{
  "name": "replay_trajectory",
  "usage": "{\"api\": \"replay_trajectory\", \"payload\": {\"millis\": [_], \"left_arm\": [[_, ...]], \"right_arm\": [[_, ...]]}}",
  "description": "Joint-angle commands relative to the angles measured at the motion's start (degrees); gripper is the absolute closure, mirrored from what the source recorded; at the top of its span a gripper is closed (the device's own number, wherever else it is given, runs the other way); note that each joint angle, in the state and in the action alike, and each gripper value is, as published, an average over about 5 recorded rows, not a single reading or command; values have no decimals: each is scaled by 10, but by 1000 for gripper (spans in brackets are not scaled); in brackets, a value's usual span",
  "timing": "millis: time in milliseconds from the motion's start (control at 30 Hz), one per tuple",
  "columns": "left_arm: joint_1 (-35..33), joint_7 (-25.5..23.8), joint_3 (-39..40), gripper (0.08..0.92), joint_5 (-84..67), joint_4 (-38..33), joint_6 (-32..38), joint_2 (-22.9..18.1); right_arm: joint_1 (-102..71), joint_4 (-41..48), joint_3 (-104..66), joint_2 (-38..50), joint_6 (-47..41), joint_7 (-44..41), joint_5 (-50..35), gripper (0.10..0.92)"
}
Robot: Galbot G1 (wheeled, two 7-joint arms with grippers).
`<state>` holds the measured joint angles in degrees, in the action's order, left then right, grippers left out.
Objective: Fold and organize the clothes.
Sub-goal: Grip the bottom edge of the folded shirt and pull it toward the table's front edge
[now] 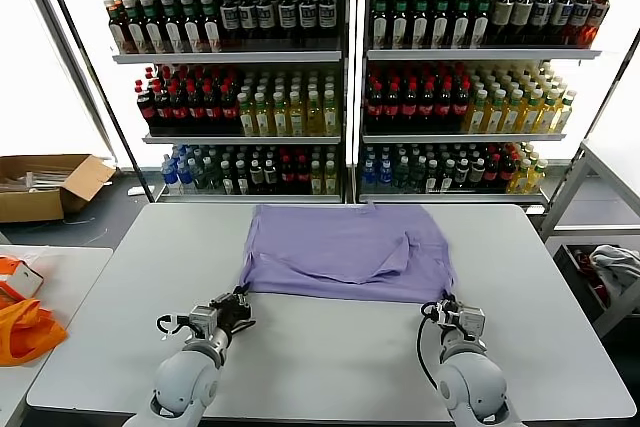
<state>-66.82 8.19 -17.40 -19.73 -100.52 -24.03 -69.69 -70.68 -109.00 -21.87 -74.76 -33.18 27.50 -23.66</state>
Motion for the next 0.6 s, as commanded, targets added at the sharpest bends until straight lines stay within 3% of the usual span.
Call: {"api": "replay_trajectory", "payload": {"millis": [33, 333, 600], "left_arm": [[-49, 7, -3, 914, 4, -90, 0, 10], [-193, 19, -32, 914, 16, -230, 2, 29], [-339, 40, -54, 914, 45, -282, 40, 26]], "right_arm": [[-44, -97, -4, 0, 1, 4, 11, 910], [-144, -189, -6, -1, 0, 46, 24, 910], [-257, -217, -15, 4, 6, 73, 37, 910]]}}
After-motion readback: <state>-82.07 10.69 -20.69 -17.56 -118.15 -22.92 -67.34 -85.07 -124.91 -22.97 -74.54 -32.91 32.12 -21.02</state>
